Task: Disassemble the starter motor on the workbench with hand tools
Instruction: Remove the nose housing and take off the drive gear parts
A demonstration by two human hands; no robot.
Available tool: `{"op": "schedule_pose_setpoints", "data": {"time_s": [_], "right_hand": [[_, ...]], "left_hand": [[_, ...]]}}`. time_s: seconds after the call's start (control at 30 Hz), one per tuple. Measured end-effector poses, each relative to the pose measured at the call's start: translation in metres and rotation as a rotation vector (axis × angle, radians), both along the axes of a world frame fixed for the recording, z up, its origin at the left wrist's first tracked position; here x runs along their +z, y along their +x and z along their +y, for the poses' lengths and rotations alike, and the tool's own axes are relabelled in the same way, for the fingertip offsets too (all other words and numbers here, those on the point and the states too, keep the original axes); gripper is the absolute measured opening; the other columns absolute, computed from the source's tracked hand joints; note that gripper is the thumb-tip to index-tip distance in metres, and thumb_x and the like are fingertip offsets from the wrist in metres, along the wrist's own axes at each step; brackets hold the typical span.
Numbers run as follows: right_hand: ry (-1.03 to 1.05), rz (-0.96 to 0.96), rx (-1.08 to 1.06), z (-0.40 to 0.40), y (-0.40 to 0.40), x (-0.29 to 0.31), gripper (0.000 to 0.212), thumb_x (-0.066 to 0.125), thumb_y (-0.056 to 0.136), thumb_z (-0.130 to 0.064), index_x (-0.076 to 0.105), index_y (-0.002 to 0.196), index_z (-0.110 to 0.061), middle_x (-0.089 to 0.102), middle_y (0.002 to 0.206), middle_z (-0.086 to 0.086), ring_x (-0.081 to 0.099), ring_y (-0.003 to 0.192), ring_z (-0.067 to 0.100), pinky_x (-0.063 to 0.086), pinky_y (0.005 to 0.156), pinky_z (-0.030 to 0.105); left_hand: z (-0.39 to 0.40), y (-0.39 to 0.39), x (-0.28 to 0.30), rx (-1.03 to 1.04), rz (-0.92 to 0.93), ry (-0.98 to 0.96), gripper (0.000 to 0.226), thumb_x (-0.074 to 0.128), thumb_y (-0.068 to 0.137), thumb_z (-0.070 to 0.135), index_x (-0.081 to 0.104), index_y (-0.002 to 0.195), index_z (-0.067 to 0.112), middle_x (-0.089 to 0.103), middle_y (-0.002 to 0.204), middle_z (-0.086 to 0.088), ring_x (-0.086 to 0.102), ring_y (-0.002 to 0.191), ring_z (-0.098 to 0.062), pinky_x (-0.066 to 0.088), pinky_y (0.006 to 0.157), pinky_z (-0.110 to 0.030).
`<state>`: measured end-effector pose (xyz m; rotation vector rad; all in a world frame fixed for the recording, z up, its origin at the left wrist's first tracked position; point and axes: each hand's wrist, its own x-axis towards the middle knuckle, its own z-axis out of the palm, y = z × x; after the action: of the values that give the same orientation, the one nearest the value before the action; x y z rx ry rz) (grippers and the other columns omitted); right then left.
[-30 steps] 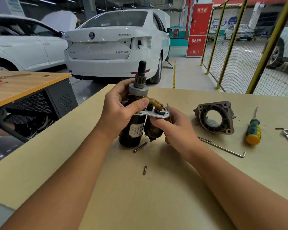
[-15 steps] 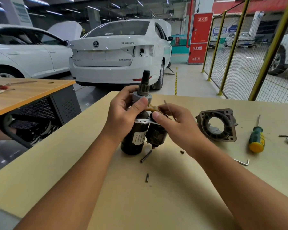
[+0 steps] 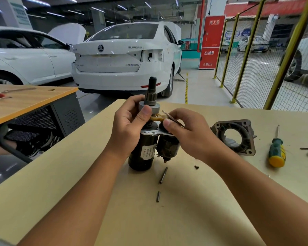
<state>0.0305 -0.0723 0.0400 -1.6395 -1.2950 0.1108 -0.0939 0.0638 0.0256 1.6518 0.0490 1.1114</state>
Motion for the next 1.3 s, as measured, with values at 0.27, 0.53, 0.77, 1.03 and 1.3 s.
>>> {"op": "schedule_pose_setpoints", "data": {"time_s": [0.27, 0.53, 0.77, 1.03, 1.3], "right_hand": [[-0.014, -0.035, 0.059, 0.000, 0.005, 0.006, 0.016, 0.067, 0.096, -0.027, 0.074, 0.098, -0.013, 0.070, 0.091, -0.002, 0.065, 0.087, 0.010, 0.050, 0.077, 0.034], [-0.121, 0.377, 0.306, -0.014, 0.019, -0.028, 0.091, 0.095, 0.059, -0.031, 0.051, 0.139, -0.033, 0.068, 0.126, 0.000, 0.068, 0.112, 0.013, 0.060, 0.088, 0.041], [0.039, 0.418, 0.266, -0.010, 0.004, -0.043, 0.045, 0.092, 0.070, -0.016, 0.071, 0.111, -0.015, 0.075, 0.106, 0.008, 0.071, 0.103, 0.028, 0.058, 0.087, 0.058], [0.250, 0.535, 0.222, -0.011, -0.007, -0.047, 0.072, 0.092, 0.065, -0.001, 0.062, 0.120, -0.034, 0.075, 0.097, 0.006, 0.076, 0.080, 0.031, 0.061, 0.059, 0.038], [0.250, 0.295, 0.168, -0.013, -0.013, -0.049, 0.070, 0.090, 0.073, -0.016, 0.055, 0.131, -0.036, 0.073, 0.108, -0.003, 0.072, 0.096, 0.023, 0.062, 0.075, 0.047]], "left_hand": [[0.006, -0.002, -0.001, 0.011, -0.013, 0.013, 0.049, 0.083, 0.078, 0.031, 0.063, 0.119, 0.013, 0.075, 0.102, -0.004, 0.072, 0.097, -0.028, 0.062, 0.080, -0.038], [0.002, -0.004, -0.001, 0.003, -0.004, -0.007, 0.044, 0.080, 0.082, 0.031, 0.064, 0.118, 0.012, 0.072, 0.102, -0.004, 0.070, 0.095, -0.025, 0.062, 0.077, -0.037], [-0.002, -0.007, 0.000, 0.030, 0.015, 0.002, 0.038, 0.078, 0.084, 0.033, 0.066, 0.117, 0.019, 0.073, 0.105, -0.007, 0.070, 0.097, -0.027, 0.060, 0.082, -0.037], [-0.004, -0.012, -0.002, 0.088, 0.048, 0.098, 0.038, 0.077, 0.083, 0.035, 0.064, 0.116, 0.022, 0.072, 0.107, -0.007, 0.071, 0.099, -0.025, 0.060, 0.084, -0.032], [-0.002, -0.019, 0.006, 0.282, 0.130, 0.335, 0.068, 0.082, 0.073, 0.045, 0.059, 0.134, 0.029, 0.070, 0.122, 0.009, 0.065, 0.118, -0.013, 0.052, 0.098, -0.025]]}}
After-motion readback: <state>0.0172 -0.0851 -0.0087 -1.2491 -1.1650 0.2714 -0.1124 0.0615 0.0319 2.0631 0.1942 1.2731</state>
